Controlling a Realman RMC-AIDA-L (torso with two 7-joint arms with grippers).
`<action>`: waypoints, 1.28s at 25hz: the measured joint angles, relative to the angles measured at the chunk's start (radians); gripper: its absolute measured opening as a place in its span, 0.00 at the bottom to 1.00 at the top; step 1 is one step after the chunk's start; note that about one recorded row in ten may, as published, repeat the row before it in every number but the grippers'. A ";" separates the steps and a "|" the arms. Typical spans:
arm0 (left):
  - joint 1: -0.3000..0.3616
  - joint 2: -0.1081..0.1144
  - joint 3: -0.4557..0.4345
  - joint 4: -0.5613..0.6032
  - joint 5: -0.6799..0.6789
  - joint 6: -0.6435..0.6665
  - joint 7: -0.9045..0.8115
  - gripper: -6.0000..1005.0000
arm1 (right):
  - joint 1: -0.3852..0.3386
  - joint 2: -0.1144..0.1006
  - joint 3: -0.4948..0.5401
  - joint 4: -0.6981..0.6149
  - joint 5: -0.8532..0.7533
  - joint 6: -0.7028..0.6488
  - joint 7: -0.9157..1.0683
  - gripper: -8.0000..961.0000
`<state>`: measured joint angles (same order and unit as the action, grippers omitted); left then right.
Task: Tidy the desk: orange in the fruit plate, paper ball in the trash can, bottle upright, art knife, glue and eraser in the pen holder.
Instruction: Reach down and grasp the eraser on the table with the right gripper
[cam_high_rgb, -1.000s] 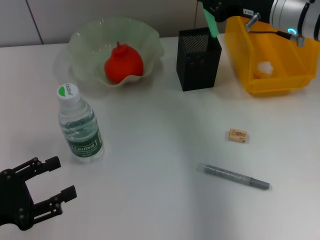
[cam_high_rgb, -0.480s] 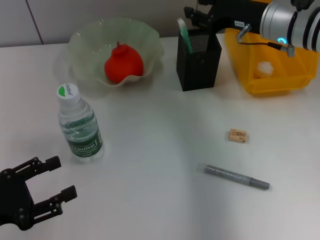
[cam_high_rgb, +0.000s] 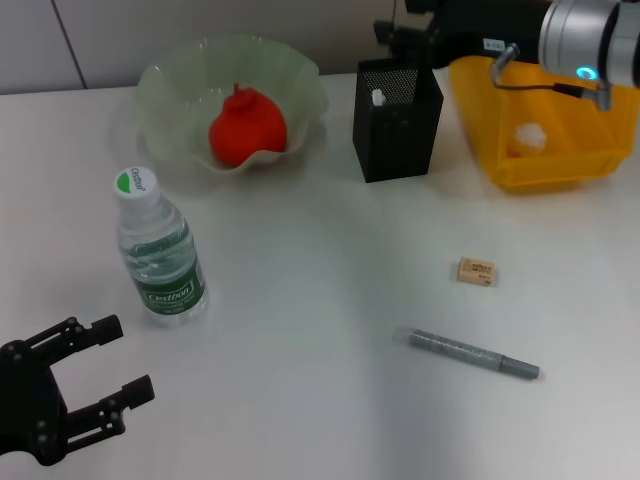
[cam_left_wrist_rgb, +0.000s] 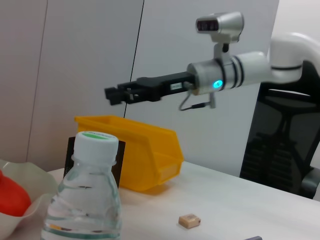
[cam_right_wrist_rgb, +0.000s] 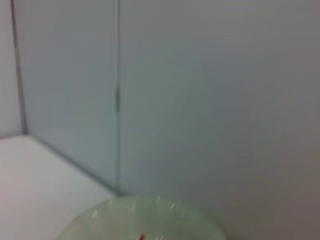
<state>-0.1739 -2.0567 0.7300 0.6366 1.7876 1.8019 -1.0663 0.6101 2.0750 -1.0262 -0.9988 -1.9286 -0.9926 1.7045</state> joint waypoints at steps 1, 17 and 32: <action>0.000 0.000 0.000 0.000 0.000 0.000 0.001 0.77 | 0.000 0.000 0.000 0.000 0.000 0.000 0.000 0.55; -0.004 -0.002 0.005 0.000 0.004 0.001 0.029 0.77 | -0.039 0.004 -0.046 -0.643 -0.494 -0.623 0.616 0.56; -0.019 -0.002 0.009 0.000 0.004 -0.008 0.025 0.77 | 0.007 -0.001 -0.169 -0.438 -0.676 -0.703 0.652 0.55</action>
<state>-0.1931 -2.0587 0.7391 0.6365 1.7918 1.7938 -1.0412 0.6167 2.0743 -1.1949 -1.4366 -2.6042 -1.6960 2.3565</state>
